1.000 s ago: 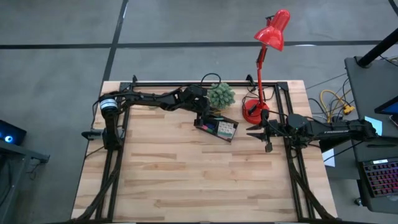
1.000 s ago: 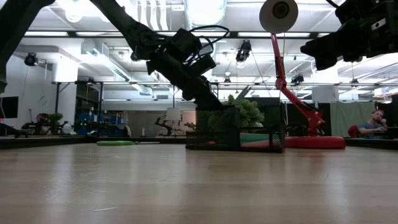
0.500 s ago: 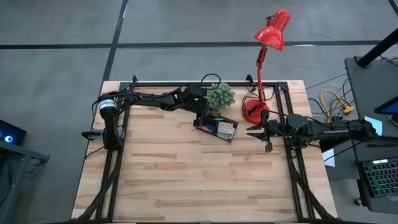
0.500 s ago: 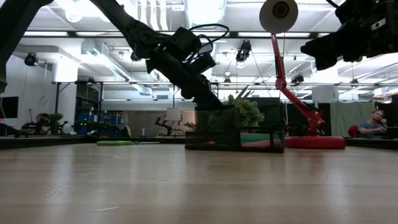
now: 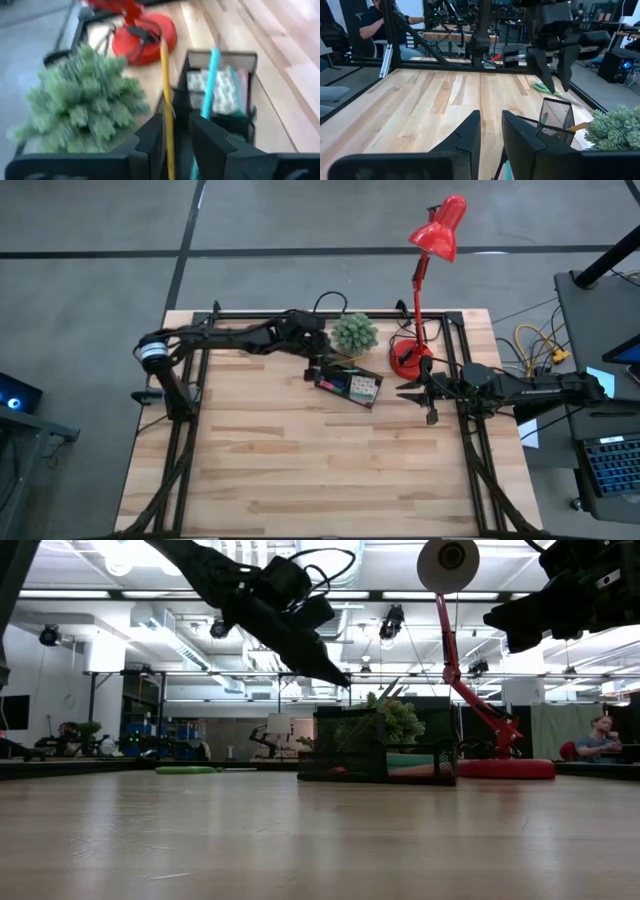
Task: Pick and place office supplies into organizer
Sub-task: Put the green scissors into the black desk organizer
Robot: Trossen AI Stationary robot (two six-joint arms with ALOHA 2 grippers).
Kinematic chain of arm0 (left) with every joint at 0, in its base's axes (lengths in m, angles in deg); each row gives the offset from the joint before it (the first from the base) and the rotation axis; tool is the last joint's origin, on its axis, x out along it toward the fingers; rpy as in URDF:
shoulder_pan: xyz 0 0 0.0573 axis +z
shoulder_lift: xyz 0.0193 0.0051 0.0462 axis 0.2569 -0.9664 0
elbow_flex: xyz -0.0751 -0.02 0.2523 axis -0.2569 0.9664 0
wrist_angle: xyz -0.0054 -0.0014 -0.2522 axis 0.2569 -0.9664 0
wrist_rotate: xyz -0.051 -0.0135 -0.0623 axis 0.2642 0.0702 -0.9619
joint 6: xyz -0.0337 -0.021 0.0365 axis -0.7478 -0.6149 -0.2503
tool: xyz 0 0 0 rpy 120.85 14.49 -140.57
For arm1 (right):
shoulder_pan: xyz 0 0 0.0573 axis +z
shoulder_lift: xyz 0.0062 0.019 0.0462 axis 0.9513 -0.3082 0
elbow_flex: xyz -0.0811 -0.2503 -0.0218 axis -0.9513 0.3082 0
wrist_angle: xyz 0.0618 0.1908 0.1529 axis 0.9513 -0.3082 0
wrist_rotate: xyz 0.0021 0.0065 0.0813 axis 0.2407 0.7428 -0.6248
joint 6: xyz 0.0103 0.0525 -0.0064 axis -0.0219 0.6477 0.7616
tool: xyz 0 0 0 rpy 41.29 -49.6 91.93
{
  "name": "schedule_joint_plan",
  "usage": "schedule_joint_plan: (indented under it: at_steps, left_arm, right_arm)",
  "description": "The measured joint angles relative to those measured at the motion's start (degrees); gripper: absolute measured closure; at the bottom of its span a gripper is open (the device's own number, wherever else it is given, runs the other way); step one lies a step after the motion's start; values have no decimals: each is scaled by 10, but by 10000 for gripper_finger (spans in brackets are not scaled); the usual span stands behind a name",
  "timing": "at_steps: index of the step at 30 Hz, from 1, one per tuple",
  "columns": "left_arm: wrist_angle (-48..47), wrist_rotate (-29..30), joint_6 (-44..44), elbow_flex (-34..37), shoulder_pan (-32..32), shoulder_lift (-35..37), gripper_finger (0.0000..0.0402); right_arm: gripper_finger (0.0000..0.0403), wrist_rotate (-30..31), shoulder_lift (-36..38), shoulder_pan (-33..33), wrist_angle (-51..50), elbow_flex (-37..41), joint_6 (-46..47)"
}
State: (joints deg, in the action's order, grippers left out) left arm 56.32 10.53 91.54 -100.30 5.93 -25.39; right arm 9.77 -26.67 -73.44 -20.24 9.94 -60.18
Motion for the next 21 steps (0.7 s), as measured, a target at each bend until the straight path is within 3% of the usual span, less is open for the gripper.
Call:
schedule_joint_plan:
  at_steps: [7,15,21]
  left_arm:
    - [-137,7,-1,3,1,41,320]
    - [-250,151,-3,13,4,78,320]
    - [-351,184,-51,19,27,82,320]
  right_arm:
    - [329,0,0,0,0,0,0]
    - [321,0,0,0,0,0,0]
    - [331,0,0,0,0,0,0]
